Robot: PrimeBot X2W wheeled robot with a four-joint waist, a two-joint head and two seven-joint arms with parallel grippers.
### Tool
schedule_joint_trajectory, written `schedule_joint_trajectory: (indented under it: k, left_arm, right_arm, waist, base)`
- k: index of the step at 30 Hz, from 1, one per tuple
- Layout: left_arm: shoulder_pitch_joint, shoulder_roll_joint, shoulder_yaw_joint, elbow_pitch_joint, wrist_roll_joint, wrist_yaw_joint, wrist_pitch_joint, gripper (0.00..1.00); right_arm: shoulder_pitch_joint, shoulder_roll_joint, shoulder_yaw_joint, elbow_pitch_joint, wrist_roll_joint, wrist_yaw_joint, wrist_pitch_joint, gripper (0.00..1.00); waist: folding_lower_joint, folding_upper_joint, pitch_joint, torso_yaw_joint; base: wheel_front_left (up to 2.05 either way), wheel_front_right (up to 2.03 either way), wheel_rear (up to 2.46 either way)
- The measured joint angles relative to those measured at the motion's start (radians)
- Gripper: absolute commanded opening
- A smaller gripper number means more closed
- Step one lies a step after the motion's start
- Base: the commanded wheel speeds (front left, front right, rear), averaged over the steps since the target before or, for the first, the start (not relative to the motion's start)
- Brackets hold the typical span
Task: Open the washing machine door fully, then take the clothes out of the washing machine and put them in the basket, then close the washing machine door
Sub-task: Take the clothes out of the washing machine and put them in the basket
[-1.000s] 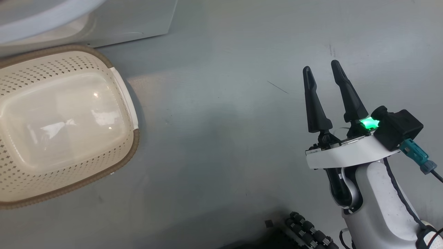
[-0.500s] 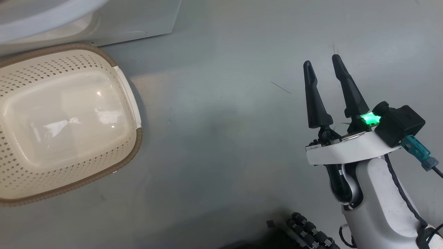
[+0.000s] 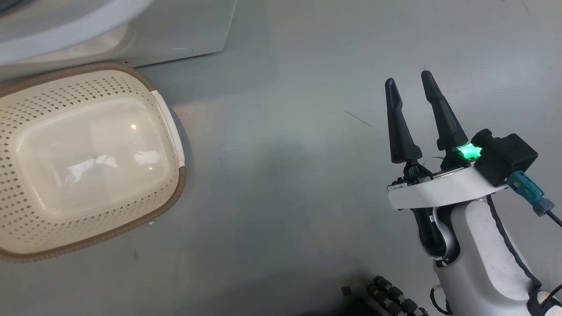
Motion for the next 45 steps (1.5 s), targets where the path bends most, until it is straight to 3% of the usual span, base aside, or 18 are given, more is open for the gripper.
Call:
schedule_joint_trajectory:
  k: [19,30,45]
  left_arm:
    - [0.093,-0.097,-0.022,0.064,-0.052,-0.004,-0.195,0.0]
    - [0.177,-0.156,-0.065,0.067,-0.107,-0.008,-0.266,0.0]
    - [0.321,-0.183,-0.159,-0.005,-0.167,-0.008,-0.354,0.0]
  right_arm:
    - [0.003,0.0,-0.033,0.049,-0.039,0.002,0.0,1.0]
    - [0.032,-0.001,-0.063,0.076,-0.061,0.019,0.0,1.0]
    - [0.076,-0.001,-0.103,0.113,-0.073,0.036,0.0,1.0]
  waist:
    - [0.0,0.0,-0.118,0.056]
    - [0.0,0.0,-0.205,0.116]
    - [0.0,0.0,-0.335,0.212]
  base:
    - [0.0,0.0,0.0]
    - [0.0,0.0,0.0]
    - [0.0,0.0,0.0]
